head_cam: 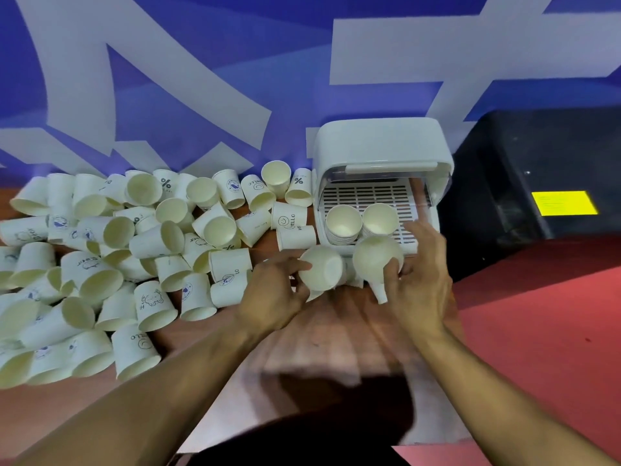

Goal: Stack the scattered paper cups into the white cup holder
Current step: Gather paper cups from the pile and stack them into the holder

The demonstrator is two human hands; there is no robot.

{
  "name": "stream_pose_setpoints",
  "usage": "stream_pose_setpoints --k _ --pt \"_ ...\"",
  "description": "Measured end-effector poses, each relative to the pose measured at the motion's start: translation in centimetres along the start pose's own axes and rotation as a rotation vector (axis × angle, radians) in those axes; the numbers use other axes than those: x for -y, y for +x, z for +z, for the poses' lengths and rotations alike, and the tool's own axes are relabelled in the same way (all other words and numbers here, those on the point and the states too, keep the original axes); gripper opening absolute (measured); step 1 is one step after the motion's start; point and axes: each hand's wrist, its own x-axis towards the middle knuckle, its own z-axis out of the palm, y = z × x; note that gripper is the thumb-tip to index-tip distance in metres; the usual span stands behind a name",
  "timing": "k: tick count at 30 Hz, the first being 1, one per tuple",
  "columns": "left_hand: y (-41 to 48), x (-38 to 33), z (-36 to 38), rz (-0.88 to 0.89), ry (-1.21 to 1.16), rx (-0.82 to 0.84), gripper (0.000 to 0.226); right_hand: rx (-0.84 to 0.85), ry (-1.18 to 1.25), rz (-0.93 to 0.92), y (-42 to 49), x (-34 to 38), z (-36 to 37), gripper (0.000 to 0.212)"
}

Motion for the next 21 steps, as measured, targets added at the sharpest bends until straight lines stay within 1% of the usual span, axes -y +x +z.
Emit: stream_pose_setpoints --k 2,4,5,8,9,11,13,16,19,21 --pt "1.0 -0.3 -0.3 0.021 0.029 -0.033 0.024 -0.085 0.000 -0.052 1.6 0.0 -0.4 0.039" --pt "2.1 -0.8 -0.6 0.068 0.049 -0.085 0.016 -0.110 0.024 -0.100 3.0 -0.5 -0.5 0.024" --pt "2.6 -1.2 -0.7 0.092 0.070 -0.109 0.013 -0.106 0.029 -0.092 3.5 -0.7 -0.6 0.022" --pt "4.2 -2.6 -1.0 0.147 0.142 -0.171 0.010 -0.086 -0.019 0.038 5.1 -0.7 -0.9 0.036" --pt "4.7 -2.9 -1.1 0.169 0.142 -0.184 0.008 -0.083 -0.039 0.058 5.6 -0.8 -1.0 0.038" --pt "5.6 -3.5 -1.0 0.246 0.151 -0.207 0.005 -0.072 -0.082 0.028 6.3 -1.0 -1.1 0.029" --pt "6.5 -3.9 -0.7 0.335 0.218 -0.244 0.006 -0.064 -0.096 0.012 7.0 -1.3 -1.0 0.020" --pt "7.5 -4.3 0.0 0.437 0.358 -0.292 0.009 -0.045 -0.098 0.034 7.8 -2.3 -0.5 0.015" --pt "8.2 -4.3 0.7 0.511 0.445 -0.294 0.013 -0.009 -0.131 0.061 8.4 -3.1 0.3 0.013" --pt "8.7 -4.2 1.1 0.530 0.496 -0.276 0.014 0.021 -0.163 0.065 8.7 -3.4 0.8 0.012"
